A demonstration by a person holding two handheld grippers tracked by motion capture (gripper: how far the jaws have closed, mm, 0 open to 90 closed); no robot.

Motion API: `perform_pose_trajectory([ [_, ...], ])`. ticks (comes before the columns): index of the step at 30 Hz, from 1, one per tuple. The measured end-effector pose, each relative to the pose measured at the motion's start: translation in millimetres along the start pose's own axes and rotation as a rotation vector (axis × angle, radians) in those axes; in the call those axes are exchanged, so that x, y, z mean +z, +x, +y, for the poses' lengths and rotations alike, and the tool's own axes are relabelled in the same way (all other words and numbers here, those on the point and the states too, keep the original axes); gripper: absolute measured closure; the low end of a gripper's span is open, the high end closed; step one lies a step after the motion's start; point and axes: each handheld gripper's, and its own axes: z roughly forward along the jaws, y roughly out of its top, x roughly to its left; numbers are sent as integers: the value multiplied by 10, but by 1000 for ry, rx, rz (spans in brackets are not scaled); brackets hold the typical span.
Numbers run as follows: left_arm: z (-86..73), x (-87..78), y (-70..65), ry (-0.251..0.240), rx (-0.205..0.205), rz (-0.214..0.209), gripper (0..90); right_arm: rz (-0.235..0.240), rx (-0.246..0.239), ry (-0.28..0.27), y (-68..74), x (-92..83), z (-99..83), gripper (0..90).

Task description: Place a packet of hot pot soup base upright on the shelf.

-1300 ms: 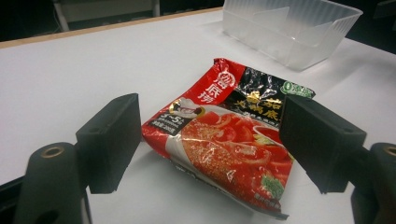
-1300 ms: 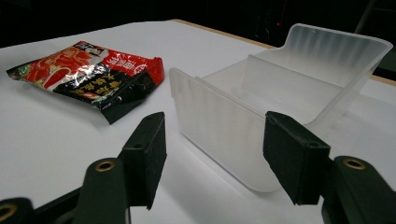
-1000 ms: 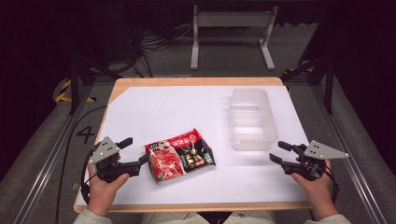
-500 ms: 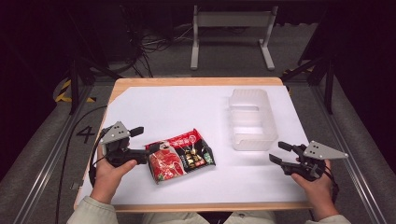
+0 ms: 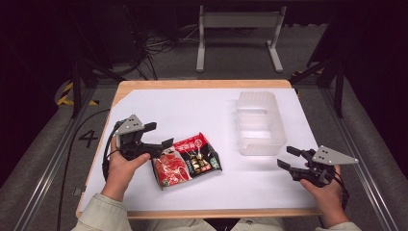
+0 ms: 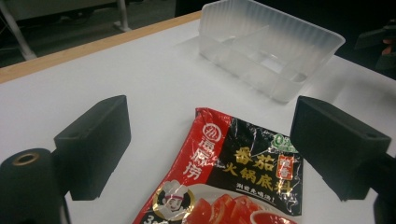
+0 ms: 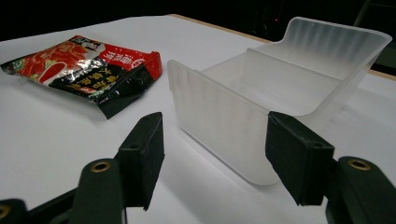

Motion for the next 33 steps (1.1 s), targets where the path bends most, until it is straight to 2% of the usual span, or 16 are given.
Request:
perform_pose_trajectory([
  [2, 25, 38, 6, 4, 10, 4, 140, 1, 0, 1, 0, -6, -4, 375],
  [4, 46, 85, 26, 24, -4, -26, 185, 3, -1, 3, 0, -6, -7, 374],
  [5, 55, 110, 30, 27, -6, -29, 178, 6, -1, 5, 1, -3, -9, 373],
  [8, 73, 176, 30, 28, -2, -23, 218, 12, -6, 8, 13, 2, -10, 373],
  [13, 106, 291, 11, 39, 14, -19, 229, 7, -8, 6, 19, -13, -14, 372],
  [15, 125, 339, 11, 48, 22, -43, 313, 9, -4, 8, 14, -17, -18, 372],
  [16, 137, 379, 18, 53, 30, -43, 323, 9, -4, 11, 11, -16, -20, 372],
  [20, 157, 506, 50, 76, 35, -72, 300, 13, -7, 6, 17, -15, -14, 372],
  [23, 135, 574, 80, 70, 44, -85, 288, 15, -5, 7, 14, -10, -18, 372],
  [27, 114, 652, 102, 79, 26, -128, 298, 17, -5, 6, 14, -9, -17, 372],
  [28, 108, 683, 116, 82, 32, -134, 317, 18, -4, 6, 15, -6, -16, 371],
  [29, 97, 717, 114, 90, 10, -155, 317, 18, -4, 6, 15, -6, -16, 371],
  [30, 82, 788, 142, 116, 7, -162, 319, 19, -3, 7, 15, -3, -14, 370],
  [33, 65, 852, 174, 142, -2, -169, 321, 21, -5, 5, 16, 2, -10, 371],
])
